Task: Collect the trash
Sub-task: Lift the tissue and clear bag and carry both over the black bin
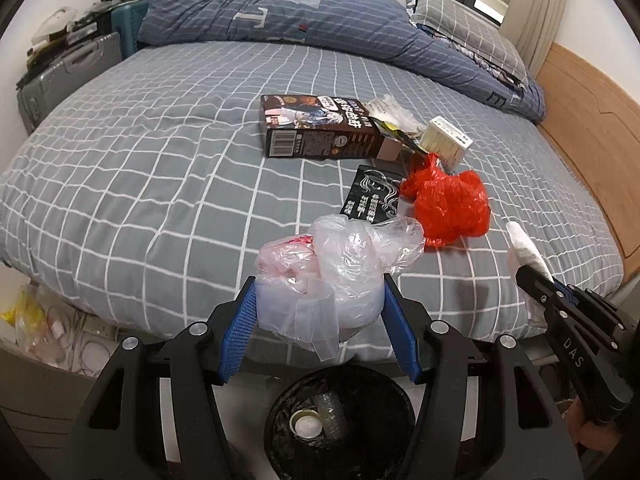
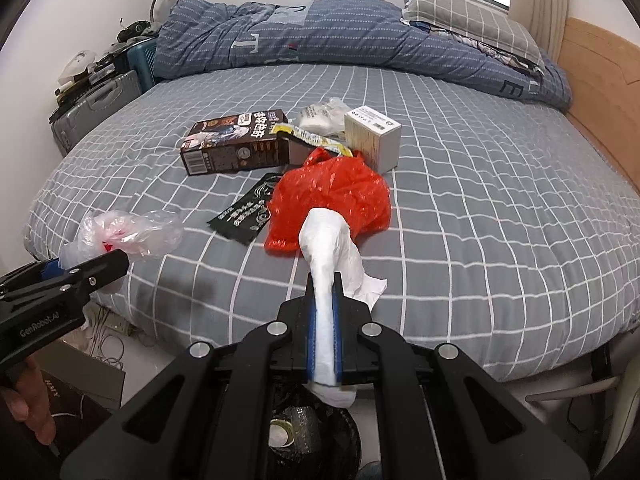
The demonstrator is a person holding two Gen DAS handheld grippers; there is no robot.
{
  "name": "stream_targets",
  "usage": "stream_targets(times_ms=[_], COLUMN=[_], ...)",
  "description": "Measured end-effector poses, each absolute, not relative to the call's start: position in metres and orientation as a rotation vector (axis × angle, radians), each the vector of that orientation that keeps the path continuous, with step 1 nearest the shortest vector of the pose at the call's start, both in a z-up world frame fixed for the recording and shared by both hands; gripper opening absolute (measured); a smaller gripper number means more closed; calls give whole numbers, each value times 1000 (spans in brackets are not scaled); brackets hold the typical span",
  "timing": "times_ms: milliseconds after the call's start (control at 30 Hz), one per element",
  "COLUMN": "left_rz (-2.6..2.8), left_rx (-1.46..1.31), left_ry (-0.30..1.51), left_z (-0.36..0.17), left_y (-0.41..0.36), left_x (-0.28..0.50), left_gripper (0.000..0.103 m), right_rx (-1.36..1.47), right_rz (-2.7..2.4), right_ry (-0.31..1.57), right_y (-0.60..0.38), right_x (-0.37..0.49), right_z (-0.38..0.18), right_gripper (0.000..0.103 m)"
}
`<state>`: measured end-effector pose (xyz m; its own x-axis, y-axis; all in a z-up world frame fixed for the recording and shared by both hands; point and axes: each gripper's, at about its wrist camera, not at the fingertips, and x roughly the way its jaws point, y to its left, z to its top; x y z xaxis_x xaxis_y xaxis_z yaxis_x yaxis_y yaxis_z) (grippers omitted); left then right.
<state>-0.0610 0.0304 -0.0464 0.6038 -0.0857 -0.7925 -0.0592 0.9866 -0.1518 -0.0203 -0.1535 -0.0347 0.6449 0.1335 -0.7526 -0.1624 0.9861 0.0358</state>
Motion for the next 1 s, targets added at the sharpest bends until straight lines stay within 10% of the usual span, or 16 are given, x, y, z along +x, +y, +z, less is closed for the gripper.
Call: stream_targets(times_ms=[1000], left_rz=[3], left_rx=[-159], left_ry=[1012], left_z=[-84], left_y=[21], left_x=[-139], left_gripper=[59], right_rx=[-33], right_rz=[234], right_ry=[943], right_y=[-138], right_x=[-90], right_z=[-61], right_gripper=[6])
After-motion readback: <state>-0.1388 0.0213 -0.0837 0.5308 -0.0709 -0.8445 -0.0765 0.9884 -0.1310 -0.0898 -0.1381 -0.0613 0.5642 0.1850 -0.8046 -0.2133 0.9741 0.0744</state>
